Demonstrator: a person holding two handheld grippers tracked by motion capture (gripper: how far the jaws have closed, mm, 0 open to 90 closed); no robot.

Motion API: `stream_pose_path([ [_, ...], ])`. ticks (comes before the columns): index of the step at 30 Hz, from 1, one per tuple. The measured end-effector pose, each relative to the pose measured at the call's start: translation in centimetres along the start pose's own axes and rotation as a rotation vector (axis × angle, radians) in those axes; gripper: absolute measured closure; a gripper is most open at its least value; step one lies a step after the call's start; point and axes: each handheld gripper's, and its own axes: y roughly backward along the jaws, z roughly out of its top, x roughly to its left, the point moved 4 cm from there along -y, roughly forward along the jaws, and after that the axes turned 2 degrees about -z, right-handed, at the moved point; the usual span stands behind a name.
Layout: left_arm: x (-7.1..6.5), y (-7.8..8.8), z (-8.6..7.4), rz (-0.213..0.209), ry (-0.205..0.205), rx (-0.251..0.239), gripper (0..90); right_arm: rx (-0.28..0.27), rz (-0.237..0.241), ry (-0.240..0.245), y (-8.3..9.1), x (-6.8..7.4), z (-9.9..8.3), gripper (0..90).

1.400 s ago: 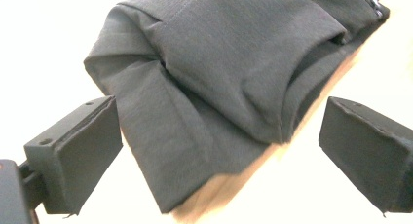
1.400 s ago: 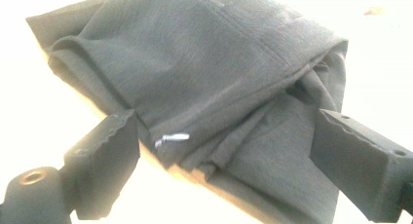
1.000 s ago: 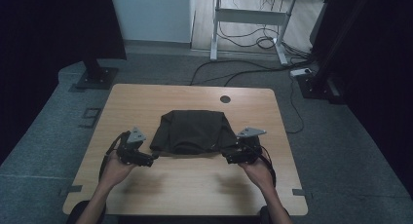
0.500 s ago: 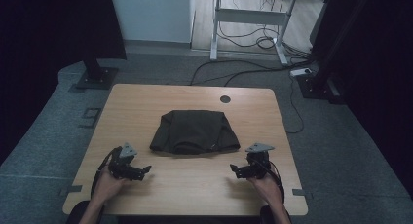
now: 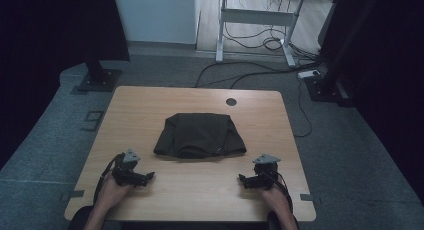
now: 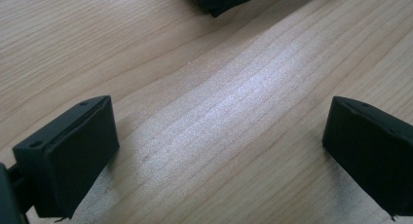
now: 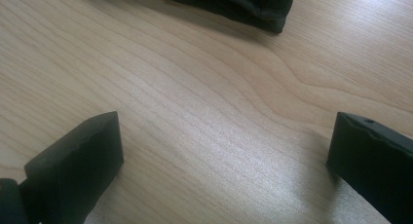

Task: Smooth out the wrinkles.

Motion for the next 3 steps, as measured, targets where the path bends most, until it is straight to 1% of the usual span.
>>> stream_pose_path([
  [3, -0.02, -0.02, 0.01, 0.001, 0.003, -0.001, 0.0, -0.001, 0.000, 0.000, 0.00, 0.00, -0.03, 0.0],
])
